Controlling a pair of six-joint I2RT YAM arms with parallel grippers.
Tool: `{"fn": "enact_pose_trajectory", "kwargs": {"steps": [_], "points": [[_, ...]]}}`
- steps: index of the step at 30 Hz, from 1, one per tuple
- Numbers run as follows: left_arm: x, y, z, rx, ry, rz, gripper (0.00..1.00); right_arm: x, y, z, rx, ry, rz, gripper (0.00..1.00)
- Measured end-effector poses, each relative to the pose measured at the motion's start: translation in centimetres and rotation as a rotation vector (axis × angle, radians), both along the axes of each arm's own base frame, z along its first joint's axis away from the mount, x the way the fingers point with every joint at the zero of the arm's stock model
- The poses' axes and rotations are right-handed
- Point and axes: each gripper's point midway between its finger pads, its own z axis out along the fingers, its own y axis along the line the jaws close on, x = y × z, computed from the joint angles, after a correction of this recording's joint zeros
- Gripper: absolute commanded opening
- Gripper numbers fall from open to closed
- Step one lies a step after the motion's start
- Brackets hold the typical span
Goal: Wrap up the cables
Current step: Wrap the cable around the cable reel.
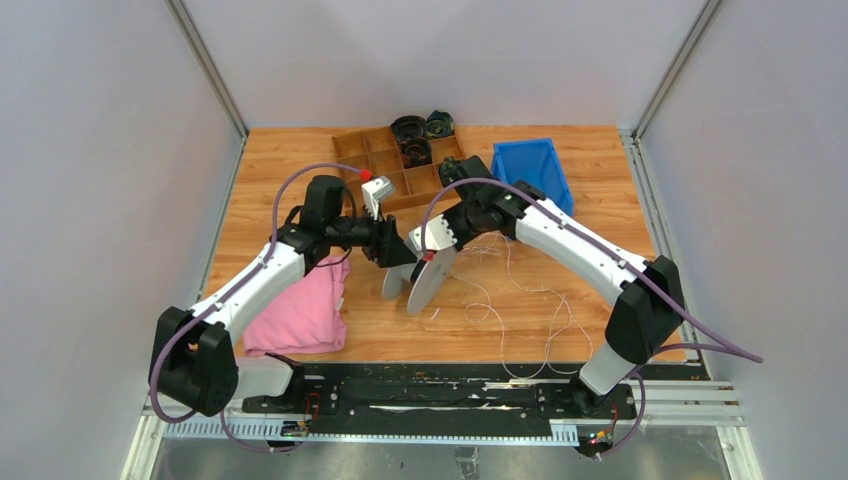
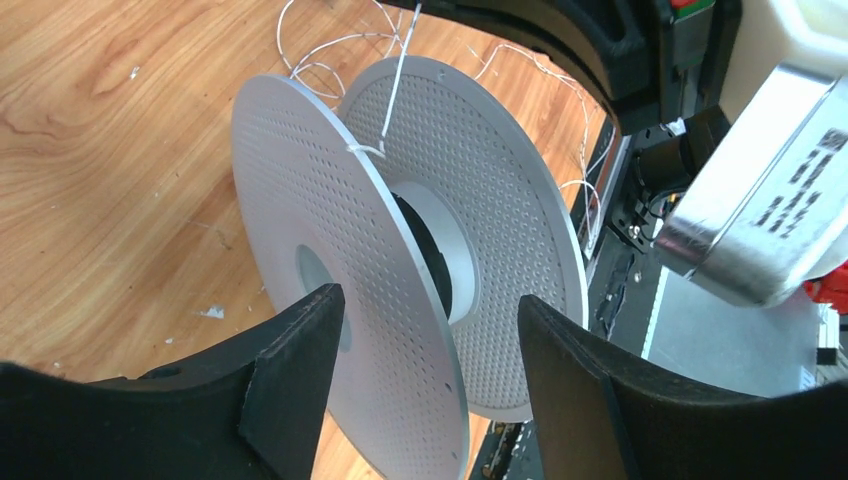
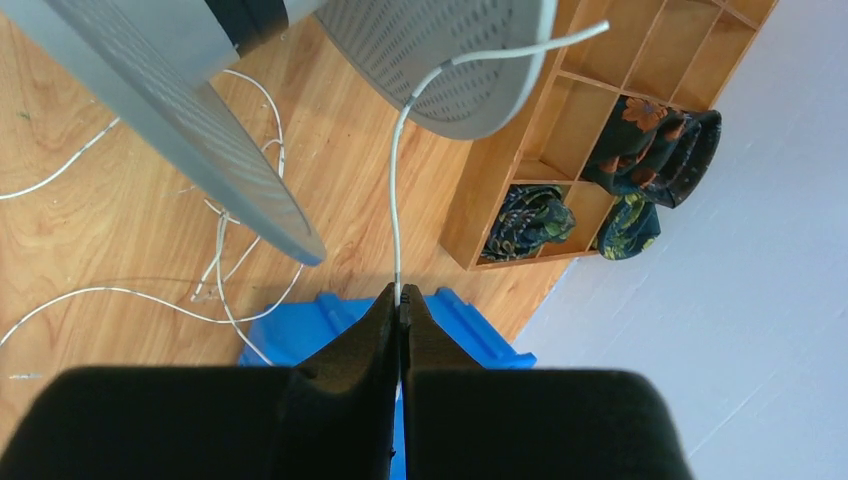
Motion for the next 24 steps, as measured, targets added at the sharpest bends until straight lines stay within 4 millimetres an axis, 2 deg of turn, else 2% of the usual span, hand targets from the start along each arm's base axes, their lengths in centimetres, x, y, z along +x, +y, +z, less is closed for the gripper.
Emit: {"fn": "enact_pose_trajectory", "kwargs": {"steps": [7, 17, 24], "points": [[0.1, 0.1, -0.4, 0.011, 0.001, -0.003, 0.65, -0.4, 0.2, -1.4, 0.048, 0.026, -0.001, 0.01], [0.3, 0.4, -0.9, 0.025, 0.017, 0.012, 0.61, 0.2, 0.1, -1.0, 0.194, 0.042, -0.041, 0.01], [0.3, 0.2, -2.3, 0.034, 0.084, 0.011, 0.57, -0.6, 0.1, -2.6, 0.205, 0.059, -0.024, 0.01]]}}
